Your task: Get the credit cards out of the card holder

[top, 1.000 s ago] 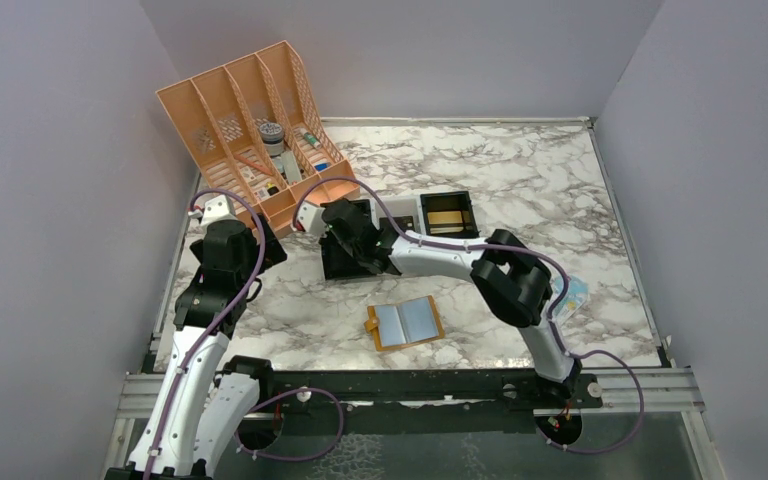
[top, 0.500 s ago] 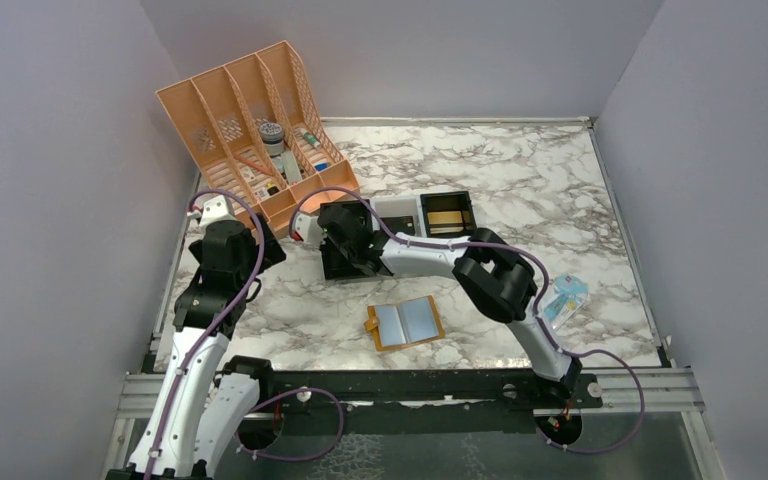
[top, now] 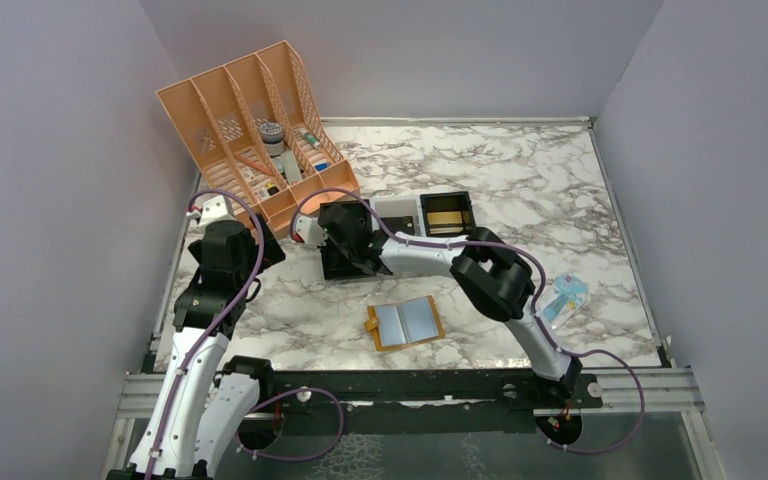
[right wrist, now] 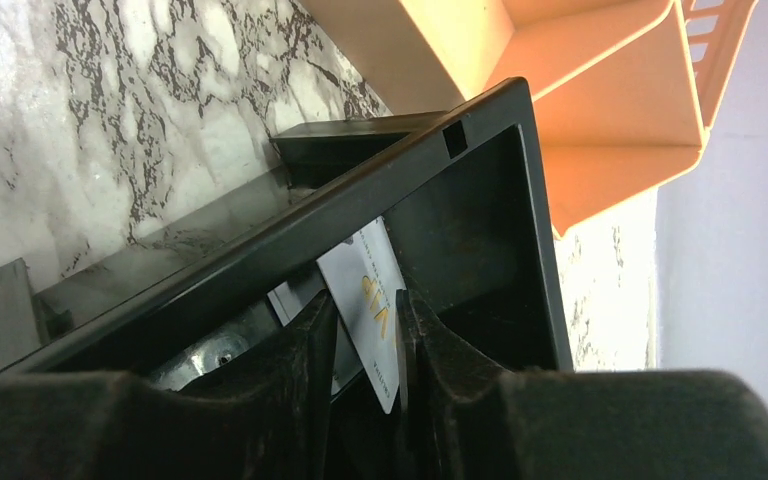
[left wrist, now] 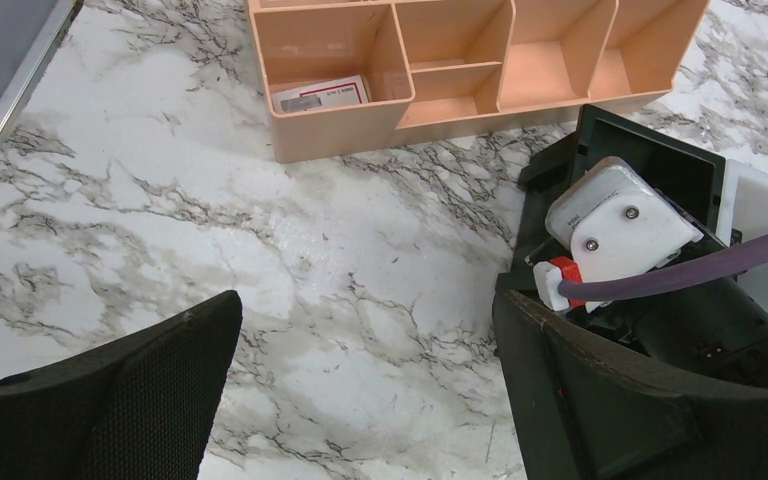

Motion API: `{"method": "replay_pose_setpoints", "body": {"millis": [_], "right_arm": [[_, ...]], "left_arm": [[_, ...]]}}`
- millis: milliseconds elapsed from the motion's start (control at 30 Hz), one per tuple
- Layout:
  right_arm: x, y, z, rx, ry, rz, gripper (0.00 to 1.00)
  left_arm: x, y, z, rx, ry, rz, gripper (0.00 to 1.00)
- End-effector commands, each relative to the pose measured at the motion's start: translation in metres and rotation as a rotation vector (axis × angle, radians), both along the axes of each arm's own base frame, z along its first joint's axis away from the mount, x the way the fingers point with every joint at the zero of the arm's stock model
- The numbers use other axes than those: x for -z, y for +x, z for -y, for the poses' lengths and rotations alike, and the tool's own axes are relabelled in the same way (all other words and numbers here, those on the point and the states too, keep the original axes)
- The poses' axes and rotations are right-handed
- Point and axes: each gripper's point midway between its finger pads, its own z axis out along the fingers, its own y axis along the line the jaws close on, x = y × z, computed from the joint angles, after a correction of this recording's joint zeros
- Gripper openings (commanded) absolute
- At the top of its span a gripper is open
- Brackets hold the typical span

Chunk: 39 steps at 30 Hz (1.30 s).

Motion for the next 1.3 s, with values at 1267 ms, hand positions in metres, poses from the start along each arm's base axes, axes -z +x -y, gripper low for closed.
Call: {"method": "replay_pose_setpoints", "body": {"millis": [1267], "right_arm": [[-0.118, -0.048, 0.069, 0.329, 0.686, -0.199, 0.60]], "left_arm": [[0.012, 0.009, 0.028, 0.168, -0.051, -0.024, 0.99]]}}
